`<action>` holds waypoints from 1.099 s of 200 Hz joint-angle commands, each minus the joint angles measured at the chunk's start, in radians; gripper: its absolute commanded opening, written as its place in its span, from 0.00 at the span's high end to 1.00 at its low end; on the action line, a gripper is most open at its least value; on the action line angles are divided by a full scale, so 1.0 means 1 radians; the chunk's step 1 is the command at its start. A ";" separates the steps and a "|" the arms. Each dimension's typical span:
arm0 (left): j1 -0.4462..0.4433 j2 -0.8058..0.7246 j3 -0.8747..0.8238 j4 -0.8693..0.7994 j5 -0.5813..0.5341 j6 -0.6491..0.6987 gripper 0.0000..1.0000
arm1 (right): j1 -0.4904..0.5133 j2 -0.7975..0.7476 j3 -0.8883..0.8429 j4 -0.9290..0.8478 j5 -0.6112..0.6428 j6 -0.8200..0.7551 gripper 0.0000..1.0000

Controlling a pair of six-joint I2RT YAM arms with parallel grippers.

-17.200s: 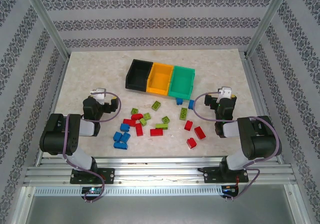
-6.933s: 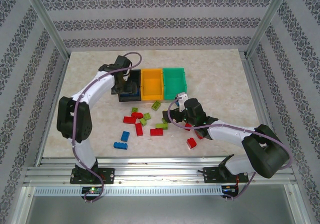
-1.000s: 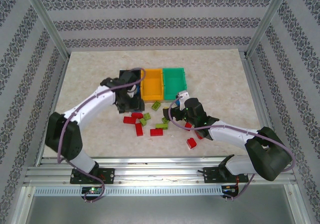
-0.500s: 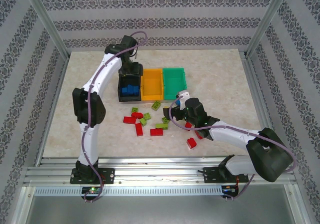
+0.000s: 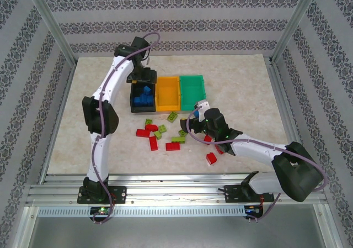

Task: Sort the legos into containers by color
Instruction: Place the lego in the container, then pick up the lego from the middle-right of the table.

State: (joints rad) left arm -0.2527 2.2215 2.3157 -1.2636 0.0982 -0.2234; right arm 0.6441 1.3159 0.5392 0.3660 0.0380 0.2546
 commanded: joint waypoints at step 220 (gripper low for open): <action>0.028 -0.624 -0.947 0.494 0.019 0.114 0.22 | -0.399 0.274 0.138 -0.157 -0.177 0.217 0.40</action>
State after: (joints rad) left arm -0.2382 1.6402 1.3785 -0.8009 0.1452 -0.1345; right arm 0.2504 1.5356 0.6136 0.2508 -0.0807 0.4511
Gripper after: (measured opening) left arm 0.783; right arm 0.599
